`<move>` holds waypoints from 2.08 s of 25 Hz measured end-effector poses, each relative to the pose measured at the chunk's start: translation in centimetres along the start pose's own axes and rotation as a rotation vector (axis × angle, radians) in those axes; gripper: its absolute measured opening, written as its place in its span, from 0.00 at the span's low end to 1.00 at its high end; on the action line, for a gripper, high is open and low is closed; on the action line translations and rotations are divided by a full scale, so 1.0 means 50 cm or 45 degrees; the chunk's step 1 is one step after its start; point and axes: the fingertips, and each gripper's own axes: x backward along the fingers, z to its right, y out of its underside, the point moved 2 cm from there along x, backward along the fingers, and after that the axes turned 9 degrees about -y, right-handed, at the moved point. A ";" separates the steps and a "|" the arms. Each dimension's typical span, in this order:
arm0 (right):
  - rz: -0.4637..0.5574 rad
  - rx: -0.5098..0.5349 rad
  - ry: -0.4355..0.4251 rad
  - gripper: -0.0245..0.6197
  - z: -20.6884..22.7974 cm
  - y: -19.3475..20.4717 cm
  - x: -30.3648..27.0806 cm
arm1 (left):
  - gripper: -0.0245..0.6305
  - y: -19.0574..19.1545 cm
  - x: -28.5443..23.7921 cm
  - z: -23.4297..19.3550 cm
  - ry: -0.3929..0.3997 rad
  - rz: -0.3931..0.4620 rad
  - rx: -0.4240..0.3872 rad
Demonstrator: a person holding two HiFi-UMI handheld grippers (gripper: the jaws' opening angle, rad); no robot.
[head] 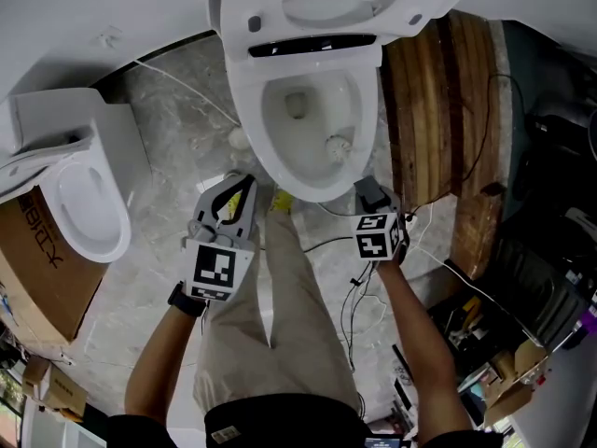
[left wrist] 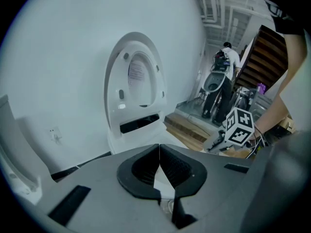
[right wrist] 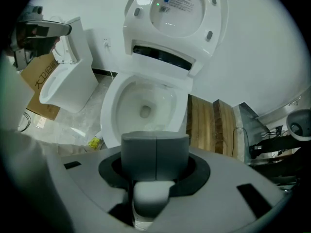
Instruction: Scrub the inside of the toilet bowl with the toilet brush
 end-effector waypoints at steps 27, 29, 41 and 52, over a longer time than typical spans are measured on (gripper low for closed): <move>0.103 0.026 -0.289 0.29 -0.157 -0.054 -0.027 | 0.07 0.042 0.022 -0.043 -0.141 0.007 0.125; 0.116 0.039 -0.298 0.29 -0.156 -0.070 -0.037 | 0.07 0.049 0.027 -0.040 -0.141 0.004 0.131; 0.232 0.180 -0.232 0.29 -0.123 -0.222 -0.134 | 0.07 0.088 0.035 -0.047 -0.207 0.008 0.185; 0.232 0.410 -0.132 0.29 -0.061 -0.321 -0.207 | 0.07 0.113 0.030 -0.046 -0.267 -0.014 0.245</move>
